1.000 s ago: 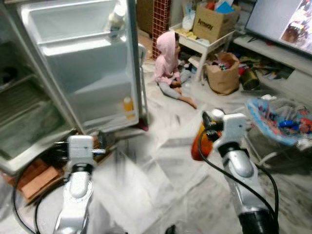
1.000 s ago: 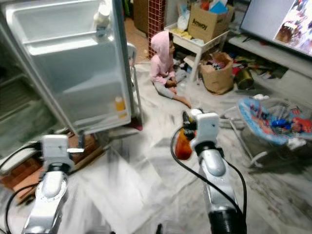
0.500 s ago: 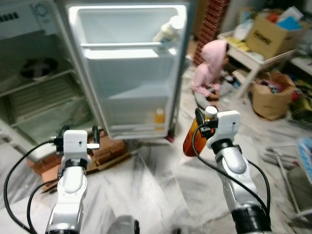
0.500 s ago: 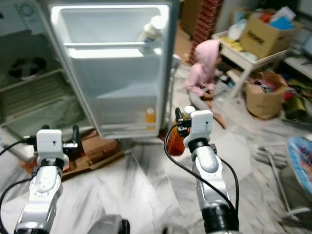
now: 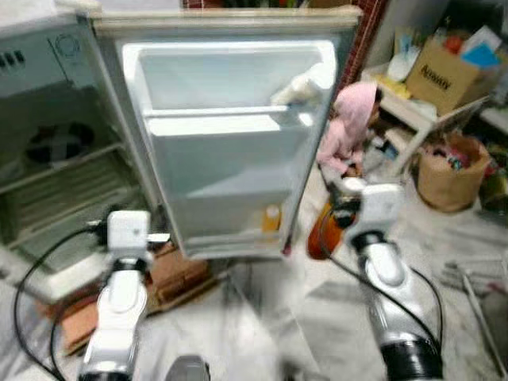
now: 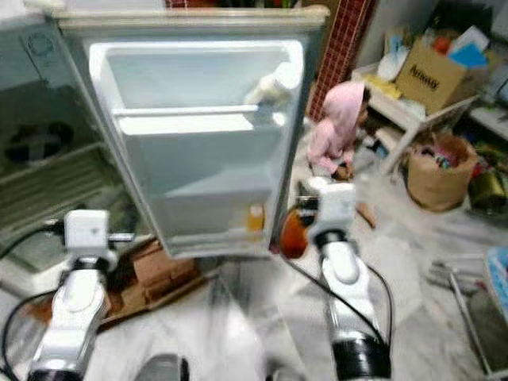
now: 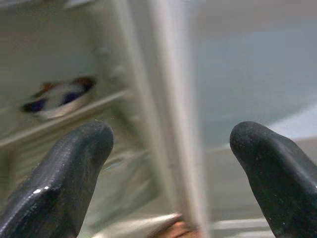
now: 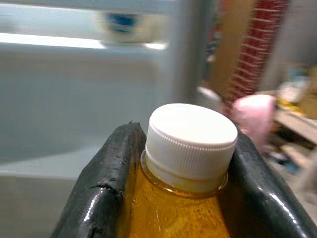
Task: Restocking fridge
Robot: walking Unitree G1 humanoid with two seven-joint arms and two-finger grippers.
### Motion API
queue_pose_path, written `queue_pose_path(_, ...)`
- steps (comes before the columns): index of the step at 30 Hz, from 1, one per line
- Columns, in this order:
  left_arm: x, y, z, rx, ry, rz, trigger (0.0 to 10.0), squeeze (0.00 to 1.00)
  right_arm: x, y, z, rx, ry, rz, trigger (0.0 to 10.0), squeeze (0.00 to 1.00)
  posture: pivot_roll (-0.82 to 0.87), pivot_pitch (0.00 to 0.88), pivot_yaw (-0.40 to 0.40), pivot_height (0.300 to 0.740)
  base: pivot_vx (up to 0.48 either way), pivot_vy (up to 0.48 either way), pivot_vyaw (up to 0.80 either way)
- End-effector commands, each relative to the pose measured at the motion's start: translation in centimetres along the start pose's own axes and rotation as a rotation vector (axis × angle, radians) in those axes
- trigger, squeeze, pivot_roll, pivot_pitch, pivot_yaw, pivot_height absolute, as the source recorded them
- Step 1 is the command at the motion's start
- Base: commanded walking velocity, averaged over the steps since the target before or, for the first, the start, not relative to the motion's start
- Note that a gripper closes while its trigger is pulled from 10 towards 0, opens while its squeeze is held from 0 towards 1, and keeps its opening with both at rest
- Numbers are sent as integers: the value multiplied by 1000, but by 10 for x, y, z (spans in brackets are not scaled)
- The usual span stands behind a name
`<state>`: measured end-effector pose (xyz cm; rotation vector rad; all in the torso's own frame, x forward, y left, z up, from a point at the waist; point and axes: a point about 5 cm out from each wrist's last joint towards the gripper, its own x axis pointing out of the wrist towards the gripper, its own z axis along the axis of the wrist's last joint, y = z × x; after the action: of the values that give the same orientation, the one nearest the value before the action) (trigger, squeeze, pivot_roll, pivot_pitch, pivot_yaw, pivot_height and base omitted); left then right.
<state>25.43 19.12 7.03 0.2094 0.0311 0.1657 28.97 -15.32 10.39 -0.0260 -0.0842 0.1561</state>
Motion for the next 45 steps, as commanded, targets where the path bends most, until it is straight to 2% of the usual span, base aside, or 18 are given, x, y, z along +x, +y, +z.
queue_pose_path(1, 0, -7, 1, -3, -1, -9, 10000, 0, -1, -13, 4, -22, -14, -26, 10000, 0, 98, 61, -38, 740, 0, 0, 0)
queue_pose_path(12, -1, -11, 3, 7, -8, -37, 10000, 0, -2, -13, 2, -24, -11, -28, 10000, 0, 99, 62, -36, 740, 0, 0, 351)
queue_pose_path(24, -2, -11, 2, 5, 1, -37, 10000, 0, -2, -13, 2, -13, -14, -7, 10000, 0, 98, 66, -36, 740, 0, -428, 0)
queue_pose_path(31, -3, -10, 2, 6, 2, -29, 10000, 0, -3, -10, 4, 2, -23, 16, 10000, 0, 94, 69, -38, 740, 0, -139, 523)
queue_pose_path(41, -7, -1, -2, 1, 20, 11, 10000, 0, -5, -9, 1, 7, -13, 40, 10000, 0, 97, 75, -40, 740, 0, 0, 45)
queue_pose_path(45, -10, 2, -3, 3, 28, 22, 10000, 0, -6, -6, 1, 4, -18, 55, 10000, 0, 100, 77, -41, 740, 0, 0, 766)
